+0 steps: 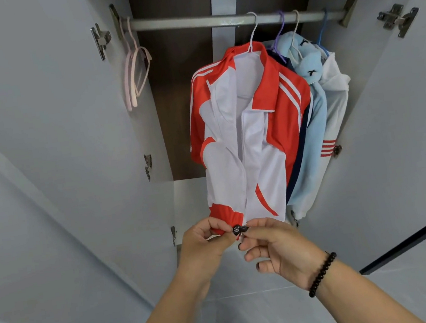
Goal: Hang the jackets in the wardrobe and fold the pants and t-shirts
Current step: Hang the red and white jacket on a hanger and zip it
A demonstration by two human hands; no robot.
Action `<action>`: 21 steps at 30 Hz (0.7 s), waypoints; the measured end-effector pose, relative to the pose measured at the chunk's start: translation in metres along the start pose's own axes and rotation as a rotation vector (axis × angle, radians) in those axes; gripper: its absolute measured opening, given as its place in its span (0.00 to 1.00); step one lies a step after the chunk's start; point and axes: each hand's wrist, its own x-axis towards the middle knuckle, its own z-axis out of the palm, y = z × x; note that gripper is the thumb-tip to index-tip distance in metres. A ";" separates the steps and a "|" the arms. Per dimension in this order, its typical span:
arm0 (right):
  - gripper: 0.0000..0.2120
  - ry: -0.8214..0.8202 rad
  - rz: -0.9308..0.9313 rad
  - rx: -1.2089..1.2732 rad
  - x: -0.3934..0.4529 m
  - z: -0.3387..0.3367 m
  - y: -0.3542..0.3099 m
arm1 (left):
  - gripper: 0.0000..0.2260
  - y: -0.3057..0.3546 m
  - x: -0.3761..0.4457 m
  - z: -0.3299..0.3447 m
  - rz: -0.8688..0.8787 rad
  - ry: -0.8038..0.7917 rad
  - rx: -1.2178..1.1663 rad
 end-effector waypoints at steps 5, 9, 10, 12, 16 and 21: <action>0.12 0.034 -0.035 -0.077 0.002 0.013 0.003 | 0.11 -0.001 0.003 -0.015 -0.034 -0.010 -0.073; 0.09 0.009 -0.037 -0.025 0.006 0.024 0.003 | 0.12 0.001 0.005 -0.029 -0.032 -0.002 -0.054; 0.10 -0.005 -0.031 -0.038 0.006 0.028 0.004 | 0.12 0.000 0.005 -0.032 -0.040 0.002 -0.046; 0.11 -0.007 -0.045 -0.088 0.008 0.035 0.007 | 0.12 -0.001 0.005 -0.039 -0.054 -0.002 -0.069; 0.15 0.004 -0.089 -0.183 0.009 0.053 0.015 | 0.13 -0.002 0.004 -0.051 -0.067 -0.010 -0.078; 0.13 0.062 -0.149 -0.067 0.017 0.059 0.026 | 0.10 0.000 0.007 -0.062 -0.111 -0.018 -0.073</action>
